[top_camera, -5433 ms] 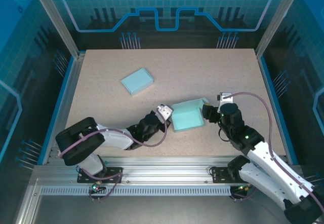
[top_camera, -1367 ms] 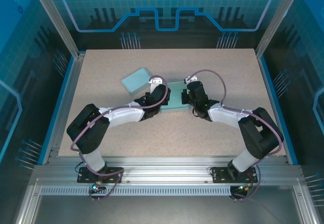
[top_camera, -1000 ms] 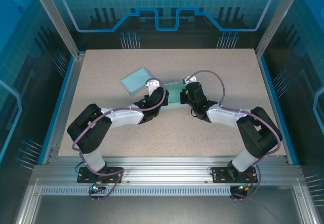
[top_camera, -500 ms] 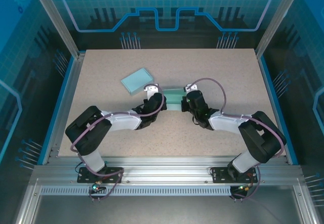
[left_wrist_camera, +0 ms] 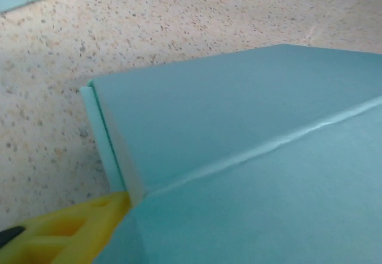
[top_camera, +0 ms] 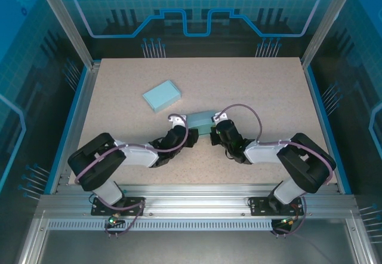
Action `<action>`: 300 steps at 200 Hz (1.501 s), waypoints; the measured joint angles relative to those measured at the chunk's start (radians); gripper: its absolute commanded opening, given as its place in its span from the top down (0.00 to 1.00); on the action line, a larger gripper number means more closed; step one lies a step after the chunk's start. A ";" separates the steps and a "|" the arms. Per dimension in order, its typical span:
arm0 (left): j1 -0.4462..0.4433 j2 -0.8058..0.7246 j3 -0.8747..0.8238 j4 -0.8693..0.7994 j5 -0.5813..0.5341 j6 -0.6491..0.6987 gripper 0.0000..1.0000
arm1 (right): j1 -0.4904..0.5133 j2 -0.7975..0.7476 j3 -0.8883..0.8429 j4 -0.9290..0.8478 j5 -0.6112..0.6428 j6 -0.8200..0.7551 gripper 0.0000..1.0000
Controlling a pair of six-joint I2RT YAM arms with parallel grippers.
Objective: Fold the paper box
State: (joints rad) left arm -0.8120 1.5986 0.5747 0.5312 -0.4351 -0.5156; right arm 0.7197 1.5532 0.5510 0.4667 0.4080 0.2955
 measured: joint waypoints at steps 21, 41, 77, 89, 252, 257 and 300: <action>-0.015 -0.076 -0.056 0.006 0.008 -0.002 0.22 | 0.002 0.002 0.000 -0.003 0.001 0.000 1.00; -0.025 -0.155 -0.092 0.003 0.014 -0.005 0.16 | 0.002 0.007 0.000 -0.003 0.000 -0.002 1.00; -0.043 -0.278 -0.105 -0.037 0.014 -0.006 0.11 | 0.007 0.010 0.000 -0.005 0.003 -0.006 1.00; -0.044 -0.303 -0.111 -0.056 0.014 -0.006 0.10 | 0.009 0.010 0.000 -0.005 0.003 -0.008 1.00; 0.088 -0.606 0.129 -0.468 0.068 0.103 0.38 | 0.029 -0.039 0.000 -0.071 0.026 -0.027 1.00; 0.105 -0.577 0.160 -0.470 0.088 0.107 0.40 | 0.029 -0.047 0.000 -0.075 0.027 -0.027 1.00; 0.143 -0.289 0.375 -0.482 0.255 0.148 0.49 | 0.033 -0.092 0.000 -0.085 0.030 -0.027 1.00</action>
State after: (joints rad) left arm -0.6685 1.3098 0.9501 0.0490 -0.1799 -0.3672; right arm 0.7528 1.4616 0.5514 0.3813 0.4381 0.2687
